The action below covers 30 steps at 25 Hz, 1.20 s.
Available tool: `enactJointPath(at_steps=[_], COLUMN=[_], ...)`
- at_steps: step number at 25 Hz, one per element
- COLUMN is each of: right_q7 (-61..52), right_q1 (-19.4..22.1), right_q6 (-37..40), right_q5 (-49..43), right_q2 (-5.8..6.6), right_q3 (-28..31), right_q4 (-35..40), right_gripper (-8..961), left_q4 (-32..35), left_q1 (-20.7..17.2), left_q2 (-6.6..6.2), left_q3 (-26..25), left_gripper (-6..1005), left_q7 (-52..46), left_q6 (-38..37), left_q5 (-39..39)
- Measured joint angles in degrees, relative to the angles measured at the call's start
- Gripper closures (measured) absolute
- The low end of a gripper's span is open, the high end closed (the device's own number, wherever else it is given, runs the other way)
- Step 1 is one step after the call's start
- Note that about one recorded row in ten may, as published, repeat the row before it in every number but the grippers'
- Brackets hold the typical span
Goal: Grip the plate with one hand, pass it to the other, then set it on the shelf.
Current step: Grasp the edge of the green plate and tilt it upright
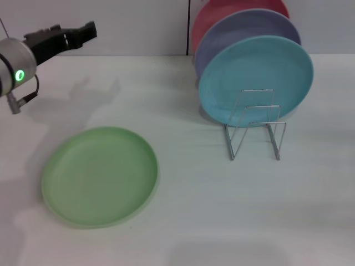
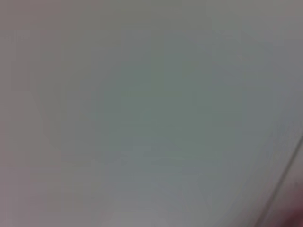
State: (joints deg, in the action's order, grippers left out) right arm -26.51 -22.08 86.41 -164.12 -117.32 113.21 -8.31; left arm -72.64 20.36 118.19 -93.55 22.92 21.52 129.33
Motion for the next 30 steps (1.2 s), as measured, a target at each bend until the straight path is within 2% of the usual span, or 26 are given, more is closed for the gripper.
enactJointPath(at_steps=[3,5,8,10,14,17,20,21,25,30], right_q7=[0.0,0.0,0.4,1.2,1.5,1.5,1.6,1.6,1.6,1.6], right_q1=[-0.1,-0.3,-0.4,-0.6,-0.6,-0.6,-0.6,-0.6,-0.6,-1.0], right_q6=[-0.4,-0.7,-0.7,-0.8,-0.8,-0.8,-0.8,-0.8,-0.8,-1.3], right_q5=[0.0,0.1,0.1,0.1,0.0,-0.1,-0.1,-0.1,0.2,0.2], right_q2=[0.1,0.23,0.28,0.29,0.31,0.32,0.18,0.18,-0.18,-0.38], right_q3=[0.0,0.0,0.1,0.1,0.1,0.0,0.0,0.0,0.3,0.4], right_q4=[-0.1,-0.2,-0.2,-0.2,-0.5,-0.7,-0.7,-0.7,-0.8,-0.9], right_gripper=[313,313,313,313,313,313,313,313,313,313], left_q4=[-1.5,-3.4,-5.2,-9.2,-11.9,-15.7,-20.7,-20.7,-22.0,-20.9], left_q1=[0.5,-0.2,-1.1,-2.3,-2.6,-1.9,-0.5,-0.5,0.2,0.1], left_q2=[-0.03,-0.17,-0.13,0.17,0.16,-0.04,-0.12,-0.12,-0.17,-0.04], left_q3=[-4.8,-6.2,-6.1,-5.1,-5.2,-7.3,-10.8,-10.8,-12.1,-12.1], left_gripper=[186,186,185,185,185,185,186,186,186,185], left_q7=[-0.4,0.4,0.8,-0.3,-4.0,-7.5,-10.1,-10.1,-11.2,-11.7], left_q6=[9.3,13.2,14.2,14.9,17.6,25.3,37.3,37.3,46.3,50.7], left_q5=[0.1,1.0,3.5,10.5,16.6,22.5,27.3,27.3,29.1,29.6])
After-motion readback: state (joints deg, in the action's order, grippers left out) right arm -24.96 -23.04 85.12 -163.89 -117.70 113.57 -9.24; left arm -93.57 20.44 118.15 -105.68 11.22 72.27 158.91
